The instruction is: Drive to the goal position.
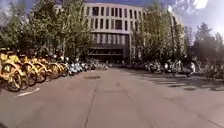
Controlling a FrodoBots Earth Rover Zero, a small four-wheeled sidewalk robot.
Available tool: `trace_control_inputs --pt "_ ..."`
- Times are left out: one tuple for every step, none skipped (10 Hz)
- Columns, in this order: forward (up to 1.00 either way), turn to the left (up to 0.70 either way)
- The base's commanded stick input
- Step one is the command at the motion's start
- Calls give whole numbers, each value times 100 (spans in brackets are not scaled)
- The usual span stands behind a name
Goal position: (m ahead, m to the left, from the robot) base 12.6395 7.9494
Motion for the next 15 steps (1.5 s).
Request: trace_control_inputs --pt "70 -14" --pt "70 -14" --pt "70 -14" --pt "70 -14" --pt "70 -14" --pt "70 -14" --pt "70 -14" --pt "70 -14" --pt "70 -14" --pt "70 -9" --pt "70 0" --pt "70 0" --pt "70 0" --pt "70 0" --pt "70 0"
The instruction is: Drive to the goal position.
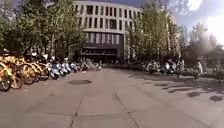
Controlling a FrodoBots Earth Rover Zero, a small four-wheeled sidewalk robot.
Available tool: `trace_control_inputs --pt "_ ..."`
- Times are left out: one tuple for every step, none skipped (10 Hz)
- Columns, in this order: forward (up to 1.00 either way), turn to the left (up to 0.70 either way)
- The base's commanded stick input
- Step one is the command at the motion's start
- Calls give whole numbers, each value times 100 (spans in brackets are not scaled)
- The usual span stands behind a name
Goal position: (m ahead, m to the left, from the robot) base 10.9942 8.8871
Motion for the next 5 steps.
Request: trace_control_inputs --pt "70 0" --pt "70 0" --pt "70 0" --pt "70 0" --pt "70 0"
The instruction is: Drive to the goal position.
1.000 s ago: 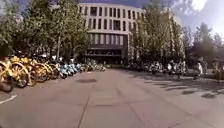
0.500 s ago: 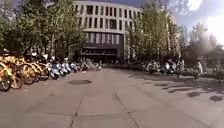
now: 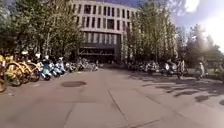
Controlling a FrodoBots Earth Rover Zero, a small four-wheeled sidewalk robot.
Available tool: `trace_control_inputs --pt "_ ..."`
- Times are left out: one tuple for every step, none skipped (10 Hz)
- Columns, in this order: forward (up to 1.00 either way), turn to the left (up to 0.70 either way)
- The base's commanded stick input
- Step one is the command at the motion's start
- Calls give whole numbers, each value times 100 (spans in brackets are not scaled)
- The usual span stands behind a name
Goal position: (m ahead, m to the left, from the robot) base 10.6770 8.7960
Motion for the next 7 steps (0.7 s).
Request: trace_control_inputs --pt "70 0" --pt "70 0" --pt "70 0" --pt "70 0" --pt "70 0" --pt "70 0" --pt "70 0"
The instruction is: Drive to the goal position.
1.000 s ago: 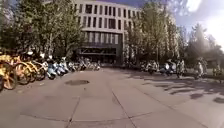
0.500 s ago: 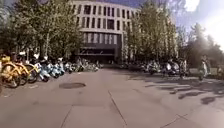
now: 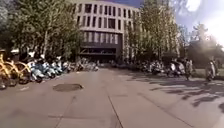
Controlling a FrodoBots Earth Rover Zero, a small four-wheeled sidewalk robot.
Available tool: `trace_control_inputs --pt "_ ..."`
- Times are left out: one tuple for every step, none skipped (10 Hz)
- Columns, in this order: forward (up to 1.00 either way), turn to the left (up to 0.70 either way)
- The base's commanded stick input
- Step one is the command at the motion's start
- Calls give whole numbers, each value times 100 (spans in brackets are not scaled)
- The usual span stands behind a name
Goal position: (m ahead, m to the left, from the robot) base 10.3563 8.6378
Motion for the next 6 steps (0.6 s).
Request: trace_control_inputs --pt "70 0" --pt "70 0" --pt "70 0" --pt "70 0" --pt "70 0" --pt "70 0"
